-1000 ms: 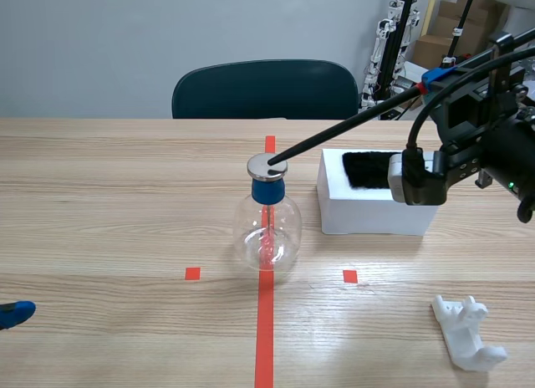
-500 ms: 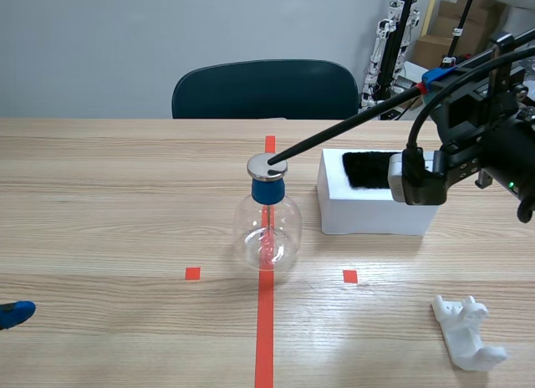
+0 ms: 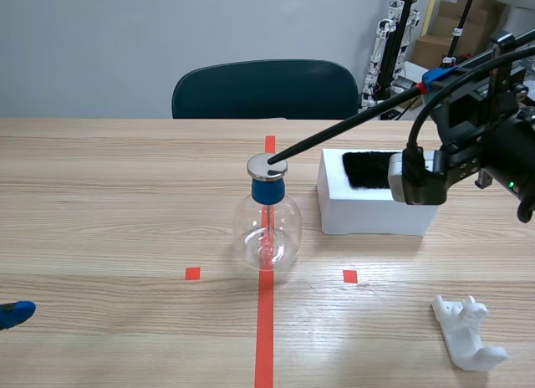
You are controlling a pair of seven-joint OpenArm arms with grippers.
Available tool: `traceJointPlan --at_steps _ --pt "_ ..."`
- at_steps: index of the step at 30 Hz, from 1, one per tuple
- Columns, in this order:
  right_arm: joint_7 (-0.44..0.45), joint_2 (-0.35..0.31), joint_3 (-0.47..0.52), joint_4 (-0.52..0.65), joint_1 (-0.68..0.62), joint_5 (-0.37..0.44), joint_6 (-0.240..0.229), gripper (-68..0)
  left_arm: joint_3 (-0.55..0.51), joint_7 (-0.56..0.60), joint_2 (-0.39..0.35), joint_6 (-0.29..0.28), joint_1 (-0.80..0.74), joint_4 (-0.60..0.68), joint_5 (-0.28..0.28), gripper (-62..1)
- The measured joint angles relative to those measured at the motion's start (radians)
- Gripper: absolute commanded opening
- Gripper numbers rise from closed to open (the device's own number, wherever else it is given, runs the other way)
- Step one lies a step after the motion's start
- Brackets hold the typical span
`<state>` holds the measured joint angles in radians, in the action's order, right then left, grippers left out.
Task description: Do the electroscope experiment. hold the rod still at the electroscope
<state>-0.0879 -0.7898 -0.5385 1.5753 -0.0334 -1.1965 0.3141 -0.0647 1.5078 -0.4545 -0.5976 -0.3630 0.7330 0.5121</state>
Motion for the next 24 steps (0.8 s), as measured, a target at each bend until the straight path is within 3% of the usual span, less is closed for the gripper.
traceJointPlan --at_steps 16,20,24 --pt "0.000 0.000 0.000 0.000 0.000 0.004 0.000 -63.8 0.000 0.000 0.000 0.000 0.000 0.000 0.000 1.4" --pt "0.000 0.000 0.000 0.000 0.000 0.028 0.000 -63.8 0.000 0.000 0.000 0.000 0.000 0.000 0.000 1.4" --pt "0.002 -0.006 0.000 0.006 -0.001 0.107 -0.001 -63.8 0.000 0.000 0.000 0.000 0.000 0.000 0.000 1.4"
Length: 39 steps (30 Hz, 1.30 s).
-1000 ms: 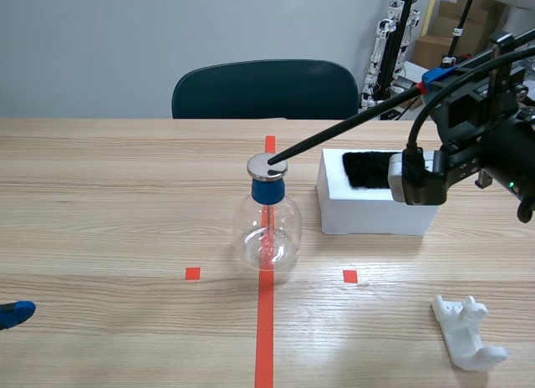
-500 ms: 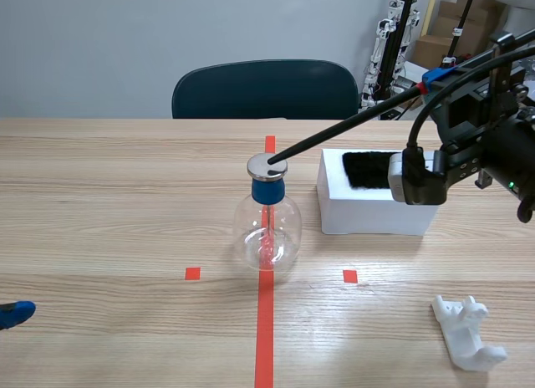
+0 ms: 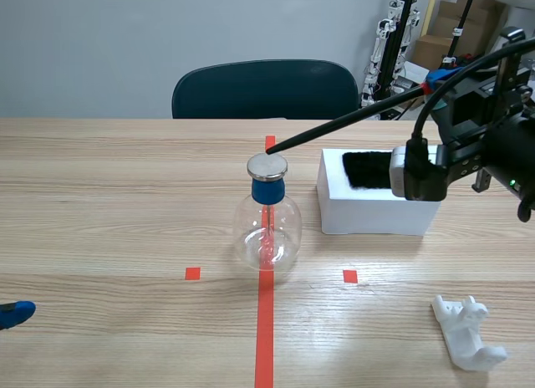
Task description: Do the electroscope experiment. hold the rod still at the electroscope
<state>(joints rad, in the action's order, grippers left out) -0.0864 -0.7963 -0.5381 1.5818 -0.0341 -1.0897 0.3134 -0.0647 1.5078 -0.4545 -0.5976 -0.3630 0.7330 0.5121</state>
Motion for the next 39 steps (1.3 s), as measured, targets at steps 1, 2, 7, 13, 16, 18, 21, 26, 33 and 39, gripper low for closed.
traceJointPlan --at_steps 1,2,7,13,16,18,21,26,33,39 --pt "-0.001 -0.009 0.000 0.009 -0.002 0.024 0.000 -63.8 0.000 0.000 0.000 0.000 0.000 0.000 0.000 1.4" --pt "-0.002 -0.019 0.003 0.021 -0.007 0.046 0.000 -63.8 0.000 0.000 0.000 0.000 0.000 0.000 0.000 1.4" --pt "-0.003 -0.047 0.103 0.122 -0.102 0.130 0.000 -63.8 0.000 0.000 0.000 0.000 0.000 0.000 0.000 1.4" --pt "0.008 -0.048 0.251 0.290 -0.327 0.222 0.000 -63.8 0.000 0.000 0.000 0.000 0.000 0.000 0.000 1.4" --pt "0.009 -0.048 0.310 0.377 -0.455 0.262 0.001 -63.8 0.000 0.000 0.000 0.000 0.000 0.000 0.000 1.4" --pt "0.010 -0.048 0.342 0.423 -0.539 0.281 0.020 -63.8 0.000 0.000 0.000 0.000 0.000 0.000 0.000 1.4" --pt "0.021 -0.049 0.365 0.464 -0.659 0.290 0.058 -63.8 0.000 0.000 0.000 0.000 0.000 0.000 0.000 1.4" --pt "0.044 -0.049 0.367 0.475 -0.813 0.291 0.113 -63.8 0.000 0.000 0.000 0.000 0.000 0.000 0.000 1.4" --pt "0.085 -0.049 0.367 0.474 -0.938 0.389 0.113 -63.8 0.000 0.000 0.000 0.000 0.000 0.000 0.000 1.4" --pt "0.099 -0.049 0.367 0.473 -1.000 0.468 0.113 -63.8 0.000 0.000 0.000 0.000 0.000 0.000 0.000 1.4"
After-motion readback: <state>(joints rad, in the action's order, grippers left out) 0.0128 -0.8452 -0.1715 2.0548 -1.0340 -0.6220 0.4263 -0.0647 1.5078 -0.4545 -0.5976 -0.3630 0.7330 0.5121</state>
